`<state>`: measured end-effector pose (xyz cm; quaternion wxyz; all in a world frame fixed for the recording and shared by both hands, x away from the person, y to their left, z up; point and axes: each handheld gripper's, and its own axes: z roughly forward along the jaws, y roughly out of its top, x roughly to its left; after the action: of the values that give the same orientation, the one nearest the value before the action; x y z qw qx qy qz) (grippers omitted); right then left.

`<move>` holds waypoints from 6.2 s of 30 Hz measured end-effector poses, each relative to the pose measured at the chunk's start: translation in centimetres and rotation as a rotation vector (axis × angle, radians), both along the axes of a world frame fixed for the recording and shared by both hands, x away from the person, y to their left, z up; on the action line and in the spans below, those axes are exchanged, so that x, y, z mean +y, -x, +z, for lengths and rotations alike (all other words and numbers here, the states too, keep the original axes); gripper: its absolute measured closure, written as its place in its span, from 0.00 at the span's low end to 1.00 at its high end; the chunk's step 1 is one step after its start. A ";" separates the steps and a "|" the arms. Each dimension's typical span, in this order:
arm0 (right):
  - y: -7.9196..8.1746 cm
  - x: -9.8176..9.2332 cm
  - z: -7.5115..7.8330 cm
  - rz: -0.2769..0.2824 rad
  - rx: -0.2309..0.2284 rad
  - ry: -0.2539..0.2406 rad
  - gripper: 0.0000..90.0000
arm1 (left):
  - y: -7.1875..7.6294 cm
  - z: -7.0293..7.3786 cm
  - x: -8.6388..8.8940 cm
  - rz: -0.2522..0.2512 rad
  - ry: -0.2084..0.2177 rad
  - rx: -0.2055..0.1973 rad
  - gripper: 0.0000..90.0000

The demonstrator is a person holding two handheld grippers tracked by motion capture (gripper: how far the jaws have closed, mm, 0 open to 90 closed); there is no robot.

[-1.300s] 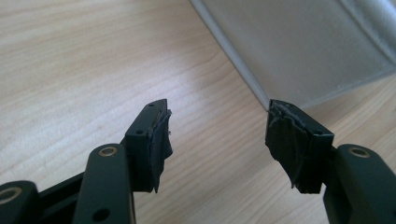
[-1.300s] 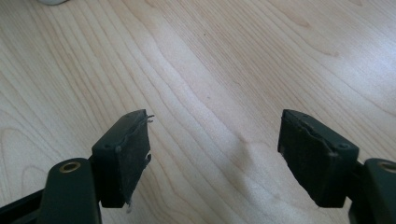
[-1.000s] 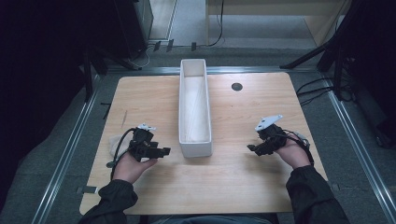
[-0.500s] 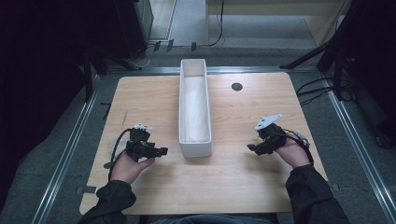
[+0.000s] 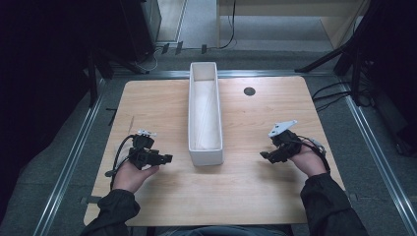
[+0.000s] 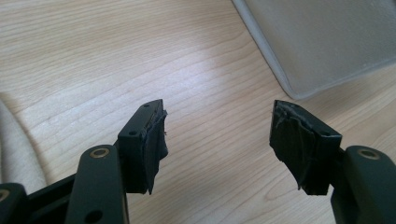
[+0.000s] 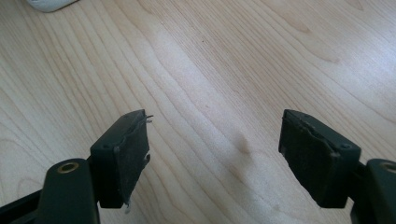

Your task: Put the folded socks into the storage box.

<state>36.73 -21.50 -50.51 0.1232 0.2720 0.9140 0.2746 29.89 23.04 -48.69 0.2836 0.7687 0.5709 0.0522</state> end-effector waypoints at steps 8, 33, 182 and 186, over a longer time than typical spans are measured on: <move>-0.3 0.3 0.0 0.011 -0.003 0.000 0.27 | 0.2 0.5 2.1 0.078 0.014 0.008 0.39; -0.2 0.8 -0.1 0.040 0.003 0.018 0.27 | -1.9 1.9 6.8 0.234 -0.080 0.115 0.42; 1.0 -1.1 0.1 0.002 -0.014 -0.028 0.27 | -10.5 11.1 -6.5 0.120 -0.064 0.135 0.78; 1.0 -1.2 0.0 -0.006 -0.010 -0.028 0.27 | -10.7 11.3 -7.9 0.095 -0.064 0.120 0.78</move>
<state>35.69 -22.69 -50.46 0.1249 0.2749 0.9086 0.2886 40.58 15.14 -37.39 0.2215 0.7510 0.6209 0.0374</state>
